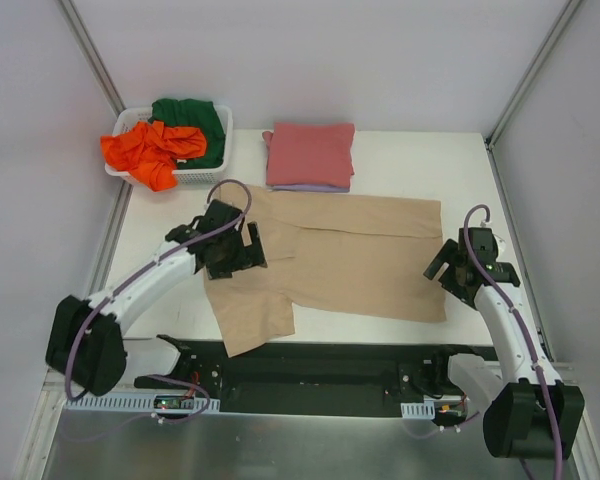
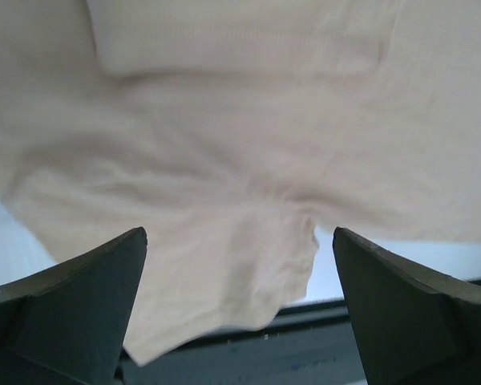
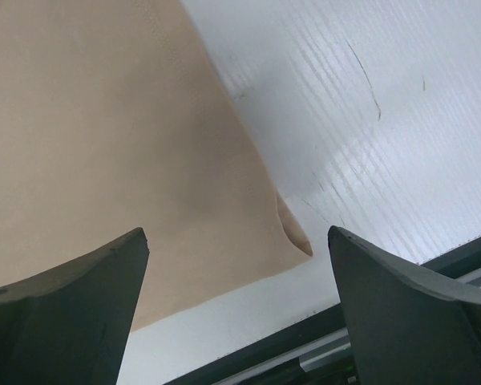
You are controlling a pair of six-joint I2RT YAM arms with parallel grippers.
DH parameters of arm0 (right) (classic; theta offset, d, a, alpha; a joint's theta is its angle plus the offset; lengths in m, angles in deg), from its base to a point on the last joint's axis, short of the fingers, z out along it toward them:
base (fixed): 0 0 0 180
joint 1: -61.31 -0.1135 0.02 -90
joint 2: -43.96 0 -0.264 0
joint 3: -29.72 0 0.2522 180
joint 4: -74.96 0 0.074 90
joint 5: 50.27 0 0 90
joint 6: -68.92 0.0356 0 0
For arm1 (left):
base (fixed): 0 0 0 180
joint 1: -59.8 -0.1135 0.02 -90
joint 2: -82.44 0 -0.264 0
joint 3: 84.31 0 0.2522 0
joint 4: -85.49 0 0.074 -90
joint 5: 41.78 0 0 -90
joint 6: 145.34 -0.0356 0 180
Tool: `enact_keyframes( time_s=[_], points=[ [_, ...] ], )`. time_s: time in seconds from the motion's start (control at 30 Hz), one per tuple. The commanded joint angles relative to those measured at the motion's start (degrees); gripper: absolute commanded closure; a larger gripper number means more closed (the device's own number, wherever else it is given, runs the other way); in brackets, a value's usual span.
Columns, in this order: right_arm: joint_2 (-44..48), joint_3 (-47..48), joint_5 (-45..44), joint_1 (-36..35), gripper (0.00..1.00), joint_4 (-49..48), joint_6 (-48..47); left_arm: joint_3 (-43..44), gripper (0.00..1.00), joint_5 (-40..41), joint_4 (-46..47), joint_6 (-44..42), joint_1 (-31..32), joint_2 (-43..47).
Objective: Fold and stack the t-shirts
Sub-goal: Grap the side of the flattened tshirt closest away from the robot with both arms
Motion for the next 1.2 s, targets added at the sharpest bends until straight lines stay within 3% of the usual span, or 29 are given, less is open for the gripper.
enact_keyframes(
  time_s=[0.0,0.23,0.4,0.63,0.87,0.97,1.03,1.17],
  points=[
    [-0.1,0.0,1.5,0.7,0.04,0.0,-2.4,-7.7,0.01,5.1,-14.3,7.2,5.5,10.6],
    [-2.0,0.0,1.7,1.2,0.04,-0.6,-4.6,-16.9,0.08,2.3,-26.0,21.2,18.1,19.6],
    [-3.0,-2.1,2.6,1.3,0.04,-2.8,-4.0,-18.5,0.29,2.0,-27.4,26.6,23.5,22.0],
    [-3.6,-2.8,3.5,1.5,0.04,-3.7,-3.5,-20.9,0.51,1.8,-24.0,28.2,25.2,16.5],
    [-2.5,-3.4,3.2,1.8,0.04,-3.6,-3.4,-23.6,0.61,-0.2,-15.2,28.2,25.4,14.0],
    [-2.0,-3.6,3.4,1.9,0.04,-3.7,-3.2,-24.0,0.76,0.0,-14.8,28.2,25.3,12.9],
    [-1.6,-3.7,3.5,1.9,0.04,-3.7,-3.0,-23.8,1.0,0.4,-14.8,28.0,25.3,12.8],
    [-0.8,-3.8,3.6,2.0,0.04,-2.9,-2.3,-22.5,1.0,1.8,-14.8,27.1,25.3,15.1]
  ],
)
